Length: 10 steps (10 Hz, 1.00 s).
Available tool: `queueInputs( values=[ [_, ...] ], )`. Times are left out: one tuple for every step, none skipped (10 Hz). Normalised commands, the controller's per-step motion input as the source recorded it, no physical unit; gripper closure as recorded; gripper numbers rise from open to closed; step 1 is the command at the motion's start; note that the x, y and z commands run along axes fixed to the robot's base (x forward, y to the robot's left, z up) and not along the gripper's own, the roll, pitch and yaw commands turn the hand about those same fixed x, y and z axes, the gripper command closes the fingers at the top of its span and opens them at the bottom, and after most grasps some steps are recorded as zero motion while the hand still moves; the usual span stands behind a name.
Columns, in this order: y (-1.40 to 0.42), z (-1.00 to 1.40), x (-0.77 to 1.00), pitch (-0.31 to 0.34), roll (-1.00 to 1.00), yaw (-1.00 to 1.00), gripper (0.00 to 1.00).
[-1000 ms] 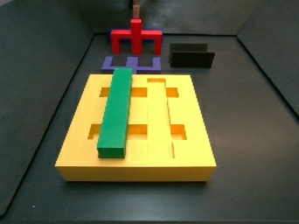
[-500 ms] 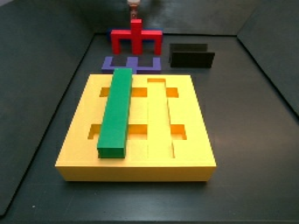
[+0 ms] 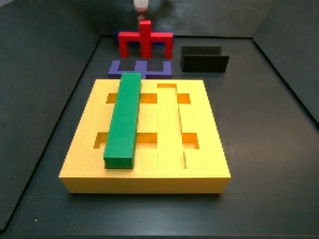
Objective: Pick up the blue object. Move up. Move to above the board. Insert the blue object.
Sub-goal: Pick up the blue object.
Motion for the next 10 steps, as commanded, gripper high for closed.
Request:
queueInputs(
  values=[
    [-0.03, -0.36, 0.08, -0.031, 0.0, -0.03, 0.0],
    [0.0, -0.24, 0.04, -0.011, 0.0, -0.09, 0.0],
    [0.0, -0.13, 0.03, -0.017, -0.07, -0.11, 0.0],
    [0.0, -0.07, 0.07, -0.011, -0.13, -0.13, 0.0],
    [0.01, -0.04, 0.0, 0.0, -0.15, -0.22, 0.0],
    [0.0, -0.03, 0.0, -0.009, -0.17, -0.23, 0.0],
    [0.0, -0.03, 0.01, -0.016, -0.18, -0.23, 0.0],
    [0.0, -0.02, 0.0, -0.019, -0.19, -0.19, 0.0],
    [0.0, -0.04, 0.02, -0.024, -0.18, -0.13, 0.0],
    [0.0, 0.0, 0.0, 0.0, -0.15, -0.13, 0.0]
  ],
)
